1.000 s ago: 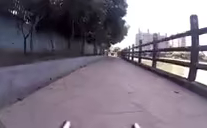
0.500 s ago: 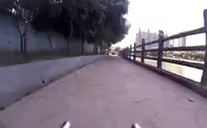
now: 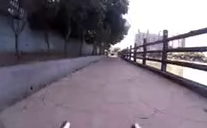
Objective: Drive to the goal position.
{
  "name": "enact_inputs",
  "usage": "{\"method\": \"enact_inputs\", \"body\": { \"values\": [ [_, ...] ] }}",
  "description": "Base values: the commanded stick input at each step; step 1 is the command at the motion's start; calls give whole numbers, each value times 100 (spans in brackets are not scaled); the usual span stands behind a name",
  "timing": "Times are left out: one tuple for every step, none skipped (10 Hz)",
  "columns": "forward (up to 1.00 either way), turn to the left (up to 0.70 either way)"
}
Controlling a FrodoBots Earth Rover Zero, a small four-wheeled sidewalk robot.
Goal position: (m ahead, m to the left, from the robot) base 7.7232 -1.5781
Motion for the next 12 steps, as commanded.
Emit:
{"method": "enact_inputs", "body": {
  "values": [
    [70,0],
    [70,0],
    [70,0],
    [70,0],
    [70,0],
    [70,0],
    [70,0],
    [70,0],
    [70,0],
    [70,0],
    [70,0],
    [70,0]
  ]
}}
